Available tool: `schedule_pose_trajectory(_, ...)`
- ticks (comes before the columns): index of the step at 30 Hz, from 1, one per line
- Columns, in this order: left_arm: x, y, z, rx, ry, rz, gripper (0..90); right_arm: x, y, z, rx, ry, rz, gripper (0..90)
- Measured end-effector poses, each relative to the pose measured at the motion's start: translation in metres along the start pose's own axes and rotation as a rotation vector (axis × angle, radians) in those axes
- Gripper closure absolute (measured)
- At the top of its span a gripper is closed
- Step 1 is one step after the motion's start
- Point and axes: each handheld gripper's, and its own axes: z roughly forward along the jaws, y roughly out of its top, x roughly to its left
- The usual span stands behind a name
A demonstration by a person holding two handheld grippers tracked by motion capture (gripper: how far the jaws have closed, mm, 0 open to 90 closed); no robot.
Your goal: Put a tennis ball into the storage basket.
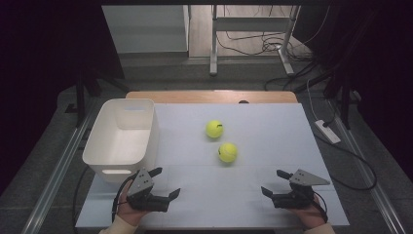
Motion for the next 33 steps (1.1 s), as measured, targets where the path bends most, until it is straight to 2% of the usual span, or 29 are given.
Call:
schedule_pose_trajectory(10,-0.006,0.012,0.006,0.009,0.004,0.018,6.1,0.002,0.001,0.000,-0.003,0.001,-0.003,11.3)
schedule_pose_trajectory(23,-0.008,0.027,0.013,0.018,0.016,0.004,6.0,0.002,0.001,0.001,0.000,0.006,-0.016,11.4)
schedule_pose_trajectory(33,-0.009,0.039,0.019,0.027,0.008,0.000,6.0,0.003,0.004,0.003,-0.009,0.006,-0.022,11.4)
